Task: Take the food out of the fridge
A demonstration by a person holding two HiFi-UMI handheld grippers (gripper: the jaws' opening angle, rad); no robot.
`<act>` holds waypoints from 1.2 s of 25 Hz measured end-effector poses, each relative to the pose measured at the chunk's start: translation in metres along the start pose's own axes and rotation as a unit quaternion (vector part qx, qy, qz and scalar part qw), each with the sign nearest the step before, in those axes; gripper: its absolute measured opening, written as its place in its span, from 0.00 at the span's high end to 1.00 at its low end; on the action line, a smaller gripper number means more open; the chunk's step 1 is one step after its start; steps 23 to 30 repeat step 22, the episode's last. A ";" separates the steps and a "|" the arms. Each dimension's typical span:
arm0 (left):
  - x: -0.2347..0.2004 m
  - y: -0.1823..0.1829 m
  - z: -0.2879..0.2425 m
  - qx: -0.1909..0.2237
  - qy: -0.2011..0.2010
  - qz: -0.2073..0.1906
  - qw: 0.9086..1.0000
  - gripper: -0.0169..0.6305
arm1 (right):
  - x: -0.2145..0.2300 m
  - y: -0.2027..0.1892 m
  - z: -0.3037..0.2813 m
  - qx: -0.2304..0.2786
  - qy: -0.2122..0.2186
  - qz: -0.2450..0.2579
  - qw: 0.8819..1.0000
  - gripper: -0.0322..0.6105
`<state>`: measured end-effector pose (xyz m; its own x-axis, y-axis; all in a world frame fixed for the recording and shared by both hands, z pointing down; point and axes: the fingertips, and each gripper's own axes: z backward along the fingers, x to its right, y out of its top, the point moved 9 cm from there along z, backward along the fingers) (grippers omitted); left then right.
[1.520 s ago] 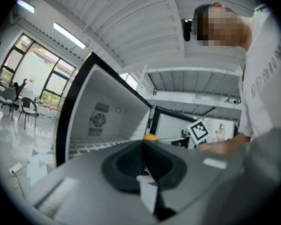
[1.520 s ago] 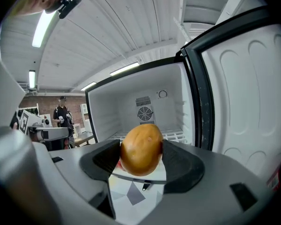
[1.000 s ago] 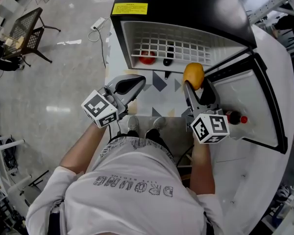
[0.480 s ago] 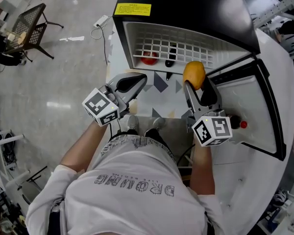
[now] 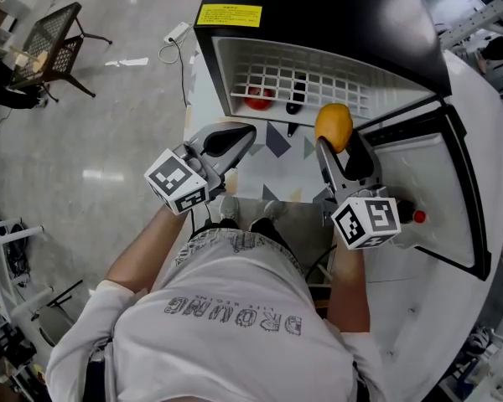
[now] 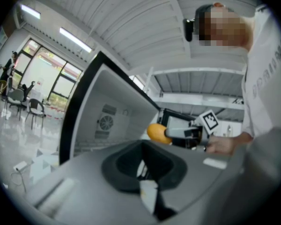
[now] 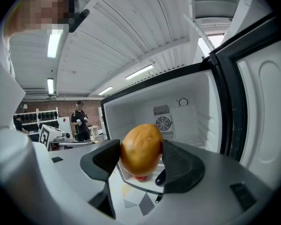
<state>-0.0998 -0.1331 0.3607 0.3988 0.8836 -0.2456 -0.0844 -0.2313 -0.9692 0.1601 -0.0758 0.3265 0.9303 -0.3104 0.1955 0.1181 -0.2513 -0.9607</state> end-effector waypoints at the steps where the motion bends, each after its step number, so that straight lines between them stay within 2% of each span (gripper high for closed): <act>1: 0.000 0.000 -0.001 -0.001 -0.001 -0.001 1.000 0.96 | 0.000 0.000 0.000 -0.001 0.000 0.000 1.000 0.51; 30: -0.001 -0.002 -0.012 -0.006 -0.006 0.002 1.000 0.96 | 0.014 -0.005 -0.002 -0.007 -0.005 -0.013 1.000 0.51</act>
